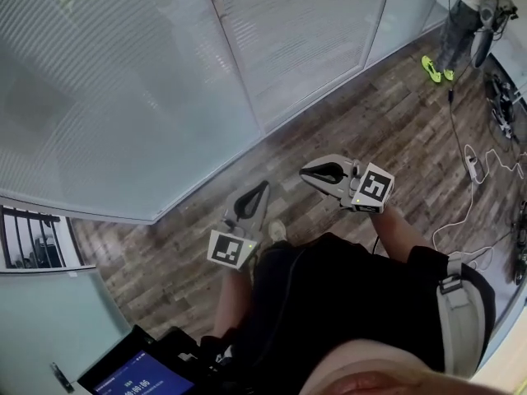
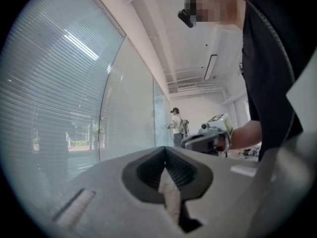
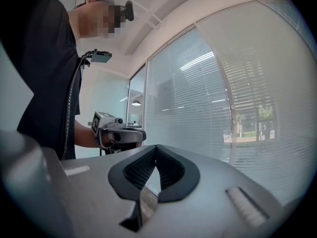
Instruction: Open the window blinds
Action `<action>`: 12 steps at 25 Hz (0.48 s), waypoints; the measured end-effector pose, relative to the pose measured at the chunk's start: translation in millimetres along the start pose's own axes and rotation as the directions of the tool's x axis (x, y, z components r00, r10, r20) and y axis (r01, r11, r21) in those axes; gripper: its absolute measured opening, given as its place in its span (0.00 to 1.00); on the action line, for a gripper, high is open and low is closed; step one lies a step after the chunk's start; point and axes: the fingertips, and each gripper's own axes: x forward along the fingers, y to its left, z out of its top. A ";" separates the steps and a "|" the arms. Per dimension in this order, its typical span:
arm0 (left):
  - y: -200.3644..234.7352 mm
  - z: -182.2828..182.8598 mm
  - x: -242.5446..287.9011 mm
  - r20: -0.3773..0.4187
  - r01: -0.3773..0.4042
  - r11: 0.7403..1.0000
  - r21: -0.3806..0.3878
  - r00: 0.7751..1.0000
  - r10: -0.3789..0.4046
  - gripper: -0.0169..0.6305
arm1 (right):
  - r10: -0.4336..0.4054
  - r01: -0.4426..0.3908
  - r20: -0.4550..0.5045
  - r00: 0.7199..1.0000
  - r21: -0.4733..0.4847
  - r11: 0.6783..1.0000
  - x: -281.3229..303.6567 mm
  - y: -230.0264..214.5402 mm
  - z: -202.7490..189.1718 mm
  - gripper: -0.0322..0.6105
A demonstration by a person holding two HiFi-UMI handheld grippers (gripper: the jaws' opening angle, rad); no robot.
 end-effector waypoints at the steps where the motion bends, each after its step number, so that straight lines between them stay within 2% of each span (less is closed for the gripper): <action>1: 3.8 -0.3 0.4 0.005 0.008 1.000 -0.001 1.000 -0.008 0.03 | -0.012 0.012 -0.003 1.000 0.006 1.000 3.1 -1.8 -0.5 0.06; 5: 16.7 4.0 0.7 0.012 0.044 0.999 -0.001 0.999 -0.044 0.03 | -0.051 0.051 -0.017 0.999 0.004 0.999 14.4 -5.1 7.1 0.06; 12: 65.4 16.7 16.3 0.059 0.063 0.998 0.004 0.996 -0.063 0.03 | -0.088 0.088 -0.010 0.996 -0.025 0.996 42.2 -32.9 19.7 0.06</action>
